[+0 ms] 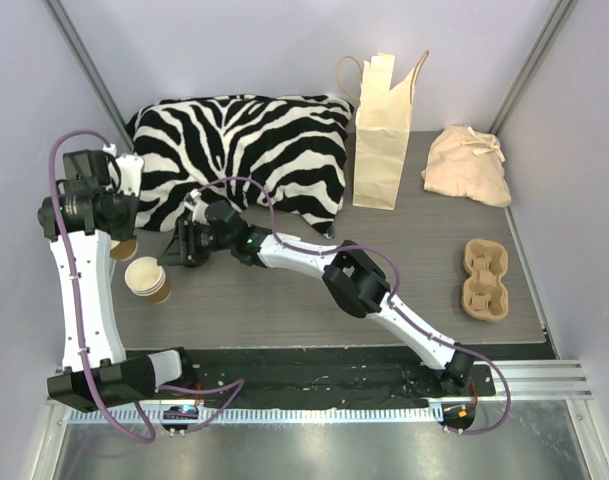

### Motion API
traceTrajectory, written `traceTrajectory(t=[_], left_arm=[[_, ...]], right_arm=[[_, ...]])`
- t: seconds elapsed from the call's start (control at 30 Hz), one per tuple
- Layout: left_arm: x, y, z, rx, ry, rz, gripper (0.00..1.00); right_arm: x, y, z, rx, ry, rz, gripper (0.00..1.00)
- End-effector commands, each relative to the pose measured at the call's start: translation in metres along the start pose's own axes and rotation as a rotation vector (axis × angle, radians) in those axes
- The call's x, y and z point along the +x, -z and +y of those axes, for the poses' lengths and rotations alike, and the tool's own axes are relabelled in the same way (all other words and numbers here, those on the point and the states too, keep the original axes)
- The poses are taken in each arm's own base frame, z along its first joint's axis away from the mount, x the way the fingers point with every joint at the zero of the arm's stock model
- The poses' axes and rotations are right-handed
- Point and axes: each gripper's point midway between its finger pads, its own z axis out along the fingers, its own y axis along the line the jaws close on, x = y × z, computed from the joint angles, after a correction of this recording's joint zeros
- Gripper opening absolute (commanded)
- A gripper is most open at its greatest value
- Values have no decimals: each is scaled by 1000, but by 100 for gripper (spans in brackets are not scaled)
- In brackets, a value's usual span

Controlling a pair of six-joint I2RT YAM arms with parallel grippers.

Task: Pack the takeout coffee

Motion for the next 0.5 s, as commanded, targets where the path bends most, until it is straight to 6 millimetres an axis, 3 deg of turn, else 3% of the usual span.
traceTrajectory(t=[0.0,0.1,0.2,0.23,0.3,0.33,0.37,0.4,0.43,0.47], left_arm=[[-26,28,7,-1,-45,-82,0],[-40,34,4,14,-74,-108,0],[-53,40,-10,62,-118,-143,0],[-58,41,-22,87,-157,-156,0],[-61,39,-34,103,-203,-161,0],[-65,40,-52,137,-260,-176,0],[-65,39,-60,149,-285,-182,0],[-64,36,-70,163,-313,-190,0],[-65,38,-89,197,-370,-211,0],[-62,35,-99,212,-396,-216,0]], right_arm=[[-86,55,94,-152,148,-135,62],[-103,75,107,-182,176,-139,67],[-105,99,127,-209,210,-108,70],[-111,117,130,-203,217,-110,71],[-110,137,123,-184,238,-84,72],[-109,152,99,-136,213,-74,73],[-115,175,110,-126,235,-84,73],[-114,189,106,-110,266,-74,73],[-115,208,78,-51,244,-71,73],[-113,231,92,-36,255,-67,73]])
